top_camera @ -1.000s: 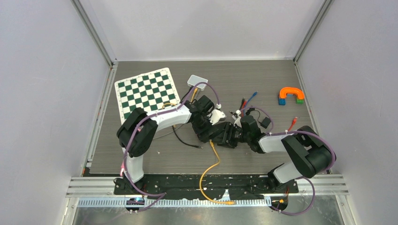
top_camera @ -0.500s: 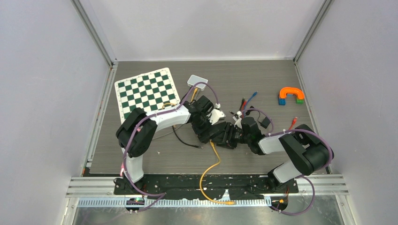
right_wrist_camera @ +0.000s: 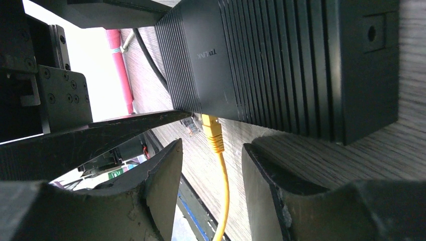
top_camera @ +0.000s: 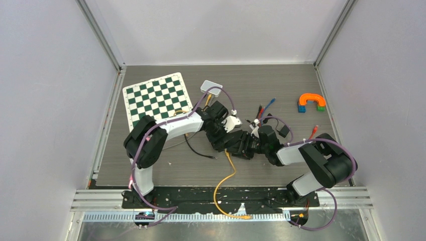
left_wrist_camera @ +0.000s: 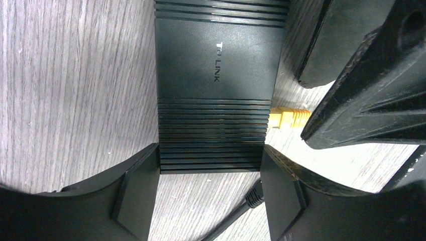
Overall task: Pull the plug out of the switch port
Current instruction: Pull the connector from the switch port.
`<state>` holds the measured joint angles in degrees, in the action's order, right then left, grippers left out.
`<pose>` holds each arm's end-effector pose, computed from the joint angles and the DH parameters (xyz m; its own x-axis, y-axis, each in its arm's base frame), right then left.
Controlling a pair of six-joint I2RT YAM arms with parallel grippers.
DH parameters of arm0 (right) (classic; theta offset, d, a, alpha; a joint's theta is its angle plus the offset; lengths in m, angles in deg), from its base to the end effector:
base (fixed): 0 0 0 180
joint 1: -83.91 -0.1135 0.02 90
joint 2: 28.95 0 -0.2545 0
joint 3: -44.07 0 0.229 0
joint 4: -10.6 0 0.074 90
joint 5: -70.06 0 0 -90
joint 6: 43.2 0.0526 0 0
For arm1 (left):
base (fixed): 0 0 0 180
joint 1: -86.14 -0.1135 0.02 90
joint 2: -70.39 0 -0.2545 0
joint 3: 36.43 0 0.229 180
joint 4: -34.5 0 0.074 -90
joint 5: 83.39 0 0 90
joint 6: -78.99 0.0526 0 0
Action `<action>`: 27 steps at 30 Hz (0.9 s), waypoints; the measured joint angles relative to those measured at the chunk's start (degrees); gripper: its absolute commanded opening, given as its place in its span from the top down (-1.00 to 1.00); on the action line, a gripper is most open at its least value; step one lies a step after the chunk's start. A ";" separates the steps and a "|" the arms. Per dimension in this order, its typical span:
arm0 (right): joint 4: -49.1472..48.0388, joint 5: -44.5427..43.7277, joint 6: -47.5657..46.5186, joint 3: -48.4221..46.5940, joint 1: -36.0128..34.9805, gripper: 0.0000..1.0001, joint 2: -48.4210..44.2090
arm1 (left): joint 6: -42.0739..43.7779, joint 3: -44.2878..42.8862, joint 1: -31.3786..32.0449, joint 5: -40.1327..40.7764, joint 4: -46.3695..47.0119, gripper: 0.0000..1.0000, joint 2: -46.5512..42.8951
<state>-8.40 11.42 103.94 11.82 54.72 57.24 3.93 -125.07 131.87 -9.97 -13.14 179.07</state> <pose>0.1921 0.1387 0.1142 -0.9340 0.2999 -0.1944 -0.0081 0.5262 0.8503 0.2433 -0.2710 0.1610 -0.4275 0.7925 -0.4350 0.9027 0.4007 -0.1571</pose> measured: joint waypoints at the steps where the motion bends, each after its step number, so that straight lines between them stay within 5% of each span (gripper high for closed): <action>1: 0.00 -0.17 0.00 0.00 0.00 -0.06 -0.04 | -0.24 0.42 -0.09 -0.17 0.48 0.24 -0.24; 17: -1.14 -2.78 2.19 0.74 0.00 0.19 -0.33 | -7.19 4.61 -0.35 -5.01 6.38 0.32 -2.36; 27: -6.29 -1.49 4.42 2.73 -0.46 0.10 0.66 | -8.72 4.92 -0.37 -4.98 7.13 0.34 -2.47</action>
<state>-14.70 9.93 108.36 14.55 54.26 57.90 -4.79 -120.15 131.50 -14.95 -6.02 176.60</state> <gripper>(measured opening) 0.445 0.677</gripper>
